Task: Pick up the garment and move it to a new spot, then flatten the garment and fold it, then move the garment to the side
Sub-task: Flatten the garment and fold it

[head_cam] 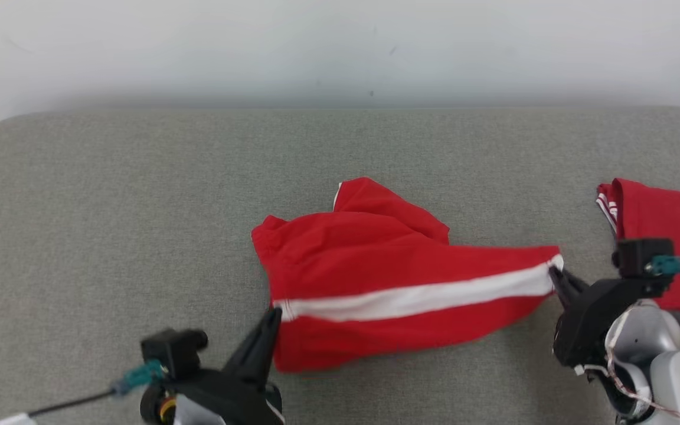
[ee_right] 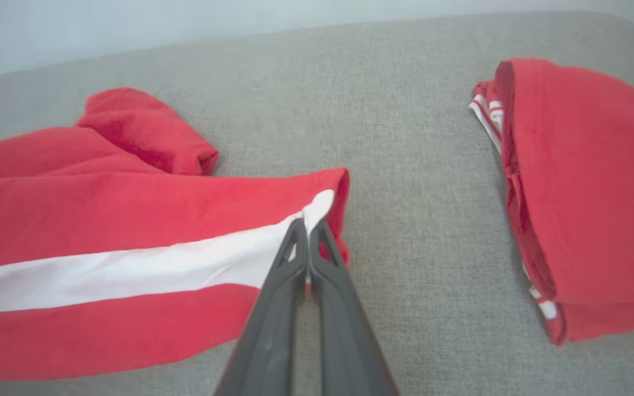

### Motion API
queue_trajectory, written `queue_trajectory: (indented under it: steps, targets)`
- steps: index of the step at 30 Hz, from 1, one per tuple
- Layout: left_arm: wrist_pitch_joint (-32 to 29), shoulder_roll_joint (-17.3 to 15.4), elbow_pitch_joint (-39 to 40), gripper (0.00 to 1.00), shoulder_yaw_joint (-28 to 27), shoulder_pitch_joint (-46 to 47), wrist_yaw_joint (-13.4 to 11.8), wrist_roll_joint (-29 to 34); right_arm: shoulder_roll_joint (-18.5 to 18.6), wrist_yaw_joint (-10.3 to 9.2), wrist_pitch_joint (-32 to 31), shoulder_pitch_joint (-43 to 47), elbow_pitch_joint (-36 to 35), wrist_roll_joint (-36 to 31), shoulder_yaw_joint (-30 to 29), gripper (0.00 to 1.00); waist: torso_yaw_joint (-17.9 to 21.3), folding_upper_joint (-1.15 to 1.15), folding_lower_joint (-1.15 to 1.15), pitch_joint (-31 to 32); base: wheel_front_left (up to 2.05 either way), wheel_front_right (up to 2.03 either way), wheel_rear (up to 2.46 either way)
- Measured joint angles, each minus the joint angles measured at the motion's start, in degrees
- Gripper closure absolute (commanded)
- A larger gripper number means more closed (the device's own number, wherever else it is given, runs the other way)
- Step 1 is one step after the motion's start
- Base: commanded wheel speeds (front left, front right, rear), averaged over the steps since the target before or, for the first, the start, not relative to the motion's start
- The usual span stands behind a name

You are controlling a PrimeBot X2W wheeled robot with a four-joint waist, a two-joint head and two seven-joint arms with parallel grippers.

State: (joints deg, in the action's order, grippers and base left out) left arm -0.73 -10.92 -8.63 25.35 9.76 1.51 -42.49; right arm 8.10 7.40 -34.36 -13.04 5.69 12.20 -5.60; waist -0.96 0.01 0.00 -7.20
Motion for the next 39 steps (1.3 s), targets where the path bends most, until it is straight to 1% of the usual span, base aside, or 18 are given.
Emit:
queue_trajectory:
  steps: [3, 7, 9, 11, 12, 14, 16, 17, 18, 21, 23, 24, 26, 28, 31, 35, 36, 39]
  targets:
    - [-0.1, 0.0, 3.5, 1.0, -2.4, 2.8, 1.2, -3.0, -0.1, 0.0, 0.0, -1.4, -4.1, 4.0, -0.3, 1.0, 0.5, 0.0, 0.0, -0.2, 0.0, 0.0, 0.0]
    - [-3.3, -1.8, 7.7, 1.0, -5.7, 10.5, 2.1, -5.7, 0.9, 0.0, -1.1, -6.8, -7.8, 7.3, 0.4, 1.0, 1.2, 0.0, 0.0, -1.7, 0.0, 0.0, 0.0]
    - [-5.3, -2.4, 8.3, 1.0, -7.3, 15.2, 1.7, -7.0, 1.3, 0.0, -1.2, -11.3, -7.5, 9.2, 1.2, 1.0, 1.6, 0.0, 0.0, -3.0, 0.0, 0.0, 0.0]
    - [-8.1, -3.3, 7.2, 1.0, -9.6, 20.6, -0.2, -7.8, 1.1, -0.01, -0.2, -17.3, -5.0, 11.5, 2.3, 1.0, 2.1, 0.0, 0.0, -4.5, 0.0, 0.0, 0.0]
    - [-9.3, -3.4, 5.9, 1.0, -11.1, 23.4, -1.2, -9.5, 1.2, -0.01, 1.7, -20.8, -3.6, 12.3, 3.8, 1.0, 2.4, 0.0, 0.0, -5.4, 0.0, 0.0, 0.0]
    - [-9.7, -4.1, 3.3, 1.0, -14.0, 29.6, -2.8, -10.0, 2.0, 0.07, 6.5, -28.3, 0.9, 10.7, 7.0, 1.0, 3.1, 0.0, 0.01, -7.4, 0.0, 0.0, 0.0]
    - [-6.7, -3.8, 0.7, 1.0, -18.1, 36.8, -4.2, -11.0, 1.8, 0.07, 12.3, -34.5, 6.4, 9.6, 7.9, 1.0, 3.9, 0.01, 0.02, -9.4, 0.0, 0.0, 0.0]
    - [-5.4, -3.6, -0.6, 1.0, -19.2, 40.1, -4.8, -10.8, 1.5, 0.07, 15.4, -37.3, 8.8, 9.0, 7.6, 1.0, 4.3, 0.01, 0.02, -10.4, 0.0, 0.0, 0.0]
    - [-4.1, -3.2, -1.7, 1.0, -19.9, 43.2, -4.8, -10.7, 1.2, 0.08, 18.8, -40.4, 11.0, 7.9, 7.6, 1.0, 4.7, 0.01, 0.02, -11.4, 0.0, 0.0, 0.0]
    - [-0.1, -2.5, -4.5, 1.0, -20.4, 51.6, -3.4, -9.6, -0.1, 0.2, 28.8, -49.3, 16.5, 4.3, 5.7, 1.0, 5.9, 0.0, 0.03, -14.2, 0.0, 0.0, 0.0]
    - [3.0, -2.1, -5.3, 1.0, -20.2, 55.7, -2.3, -8.2, -0.8, 0.22, 34.4, -53.1, 19.5, 1.8, 4.4, 1.0, 6.7, 0.01, 0.03, -15.6, 0.0, 0.0, 0.0]
    - [4.8, -1.8, -5.4, 1.0, -20.1, 57.5, -1.3, -7.3, -1.0, 0.23, 36.9, -54.7, 20.5, 0.8, 3.8, 1.0, 7.2, 0.01, 0.04, -16.1, 0.0, 0.0, 0.0]
    - [7.6, -0.6, -5.5, 1.0, -20.3, 60.0, 0.4, -7.4, -1.0, 0.23, 41.2, -57.3, 22.1, -1.4, 2.9, 1.0, 8.0, 0.01, 0.03, -16.8, 0.0, 0.0, 0.0]
    - [8.8, -0.3, -5.6, 1.0, -19.8, 60.0, 2.3, -7.6, -0.4, 0.22, 42.3, -58.4, 24.2, -2.5, 4.3, 1.0, 8.5, -0.01, 0.0, -17.4, 0.0, 0.0, 0.0]
    - [8.7, -0.3, -6.5, 1.0, -18.0, 54.6, 4.1, -8.3, 1.3, 0.16, 41.2, -56.3, 28.3, -2.2, 10.1, 1.0, 8.5, 0.0, 0.01, -17.6, 0.0, 0.0, 0.0]
    - [8.8, -2.8, -7.5, 1.0, -15.3, 41.3, 5.1, -8.4, 3.1, 0.16, 37.1, -50.1, 32.2, 3.7, 17.6, 1.0, 8.2, 0.0, 0.01, -16.8, 0.0, 0.0, 0.0]
    - [9.2, -3.2, -7.3, 1.0, -14.8, 38.1, 5.4, -8.6, 3.8, 0.16, 36.6, -48.4, 32.3, 5.7, 18.5, 1.0, 8.1, 0.0, 0.0, -16.5, 0.0, 0.0, 0.0]
    - [11.4, -3.3, -6.8, 1.0, -14.7, 28.4, 5.6, -11.2, 6.8, 0.16, 34.4, -42.6, 30.9, 11.2, 22.0, 1.0, 7.8, 0.0, 0.0, -15.2, 0.0, 0.0, 0.0]
